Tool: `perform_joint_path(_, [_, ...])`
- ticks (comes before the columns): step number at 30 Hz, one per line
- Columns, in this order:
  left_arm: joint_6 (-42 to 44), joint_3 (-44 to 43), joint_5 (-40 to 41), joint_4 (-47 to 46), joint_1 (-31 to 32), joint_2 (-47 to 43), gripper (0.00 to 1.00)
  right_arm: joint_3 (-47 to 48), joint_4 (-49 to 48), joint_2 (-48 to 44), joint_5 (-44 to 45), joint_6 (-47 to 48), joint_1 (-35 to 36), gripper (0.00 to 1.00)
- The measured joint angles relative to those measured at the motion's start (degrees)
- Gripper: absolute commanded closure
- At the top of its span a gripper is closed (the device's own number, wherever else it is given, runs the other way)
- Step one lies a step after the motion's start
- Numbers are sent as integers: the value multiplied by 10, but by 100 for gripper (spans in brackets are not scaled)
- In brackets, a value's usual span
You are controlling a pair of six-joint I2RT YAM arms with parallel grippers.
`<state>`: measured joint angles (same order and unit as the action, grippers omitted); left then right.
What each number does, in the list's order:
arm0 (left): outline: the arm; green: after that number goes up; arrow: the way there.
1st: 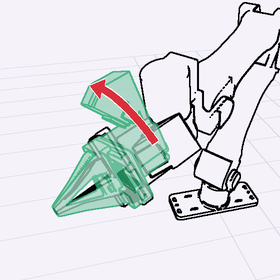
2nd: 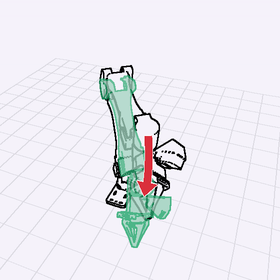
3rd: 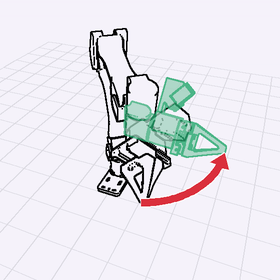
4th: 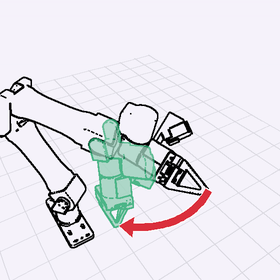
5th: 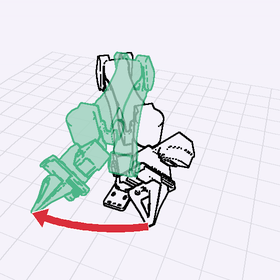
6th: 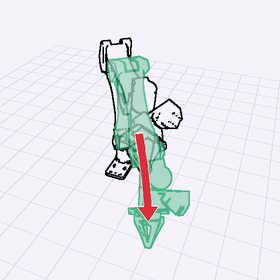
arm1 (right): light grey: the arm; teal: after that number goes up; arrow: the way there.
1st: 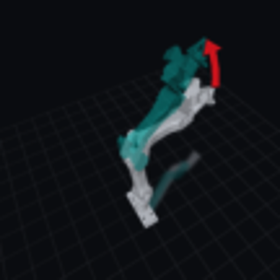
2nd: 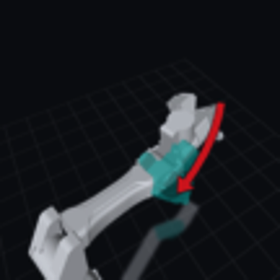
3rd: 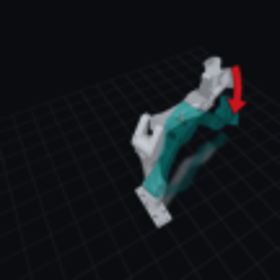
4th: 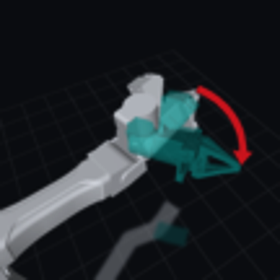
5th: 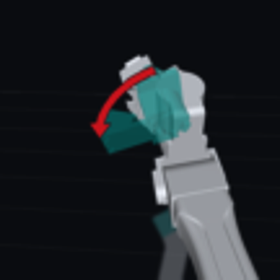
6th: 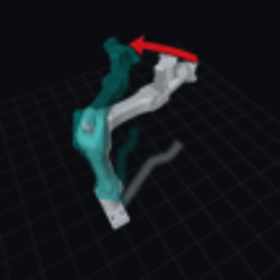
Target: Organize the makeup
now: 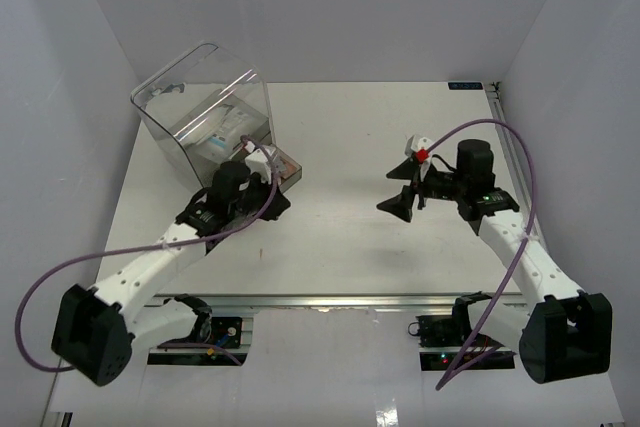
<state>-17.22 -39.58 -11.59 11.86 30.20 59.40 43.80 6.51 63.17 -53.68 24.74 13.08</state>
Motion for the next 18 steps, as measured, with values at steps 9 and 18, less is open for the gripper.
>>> perform_joint_path(9, [54,-130,62,53,29,243,97,-9,-67,-8,-40,-34,-63,25])
perform_joint_path(18, [163,-185,183,71,31,362,91,-14,-72,-7,-44,-36,-77,25])
